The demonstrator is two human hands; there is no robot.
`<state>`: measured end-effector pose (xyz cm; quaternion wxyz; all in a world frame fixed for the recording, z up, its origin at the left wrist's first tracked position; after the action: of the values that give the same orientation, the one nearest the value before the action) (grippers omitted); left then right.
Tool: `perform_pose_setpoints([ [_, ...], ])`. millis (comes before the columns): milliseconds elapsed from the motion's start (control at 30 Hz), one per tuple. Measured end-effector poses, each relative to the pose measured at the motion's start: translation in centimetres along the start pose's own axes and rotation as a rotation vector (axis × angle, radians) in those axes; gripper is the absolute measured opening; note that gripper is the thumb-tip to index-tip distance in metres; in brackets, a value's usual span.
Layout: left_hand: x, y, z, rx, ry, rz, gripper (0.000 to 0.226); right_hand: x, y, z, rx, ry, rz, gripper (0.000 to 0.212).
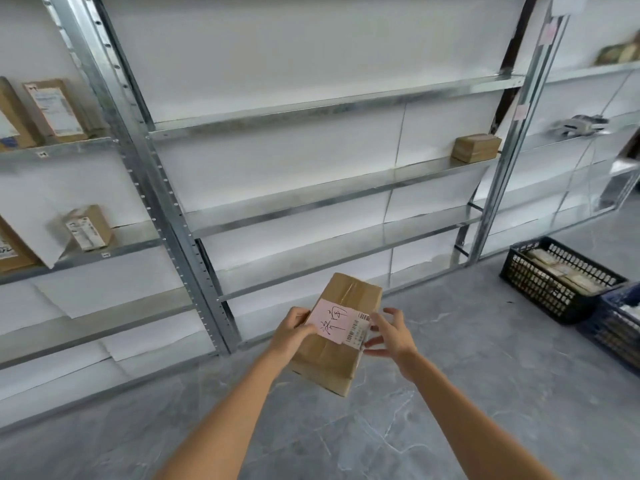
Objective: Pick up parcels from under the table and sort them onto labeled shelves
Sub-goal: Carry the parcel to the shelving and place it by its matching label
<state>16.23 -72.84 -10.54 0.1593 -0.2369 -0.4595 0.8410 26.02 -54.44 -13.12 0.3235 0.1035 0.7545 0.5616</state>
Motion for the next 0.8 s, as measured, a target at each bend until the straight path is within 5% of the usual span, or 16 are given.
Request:
perform_pose_setpoints([
  [167,9.0,-2.4,-1.0,-0.045,0.071,-0.036,0.024,7.3,2.9,2.5,0.043,-0.059,-0.010,0.068],
  [600,29.3,-14.8,-7.4,0.079,0.471,-0.253,0.034,21.6,10.3,11.8,0.188,-0.329,-0.007,0.024],
  [800,34.6,-19.1,-12.3,-0.029,0.634,-0.217,0.032,24.0,11.4,17.7,0.292,-0.457,-0.052,0.027],
])
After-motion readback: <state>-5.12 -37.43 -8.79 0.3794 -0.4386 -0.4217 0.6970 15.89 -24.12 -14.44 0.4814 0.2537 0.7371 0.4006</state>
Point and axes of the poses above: each hand's wrist, its own x-axis towards the middle knuckle, its own z-axis out of the back of the hand, y = z × x, the point moved 4 cm from there along x, towards the middle knuckle, and after that the axes turned 11 degrees about x, right-handed, at the moved point
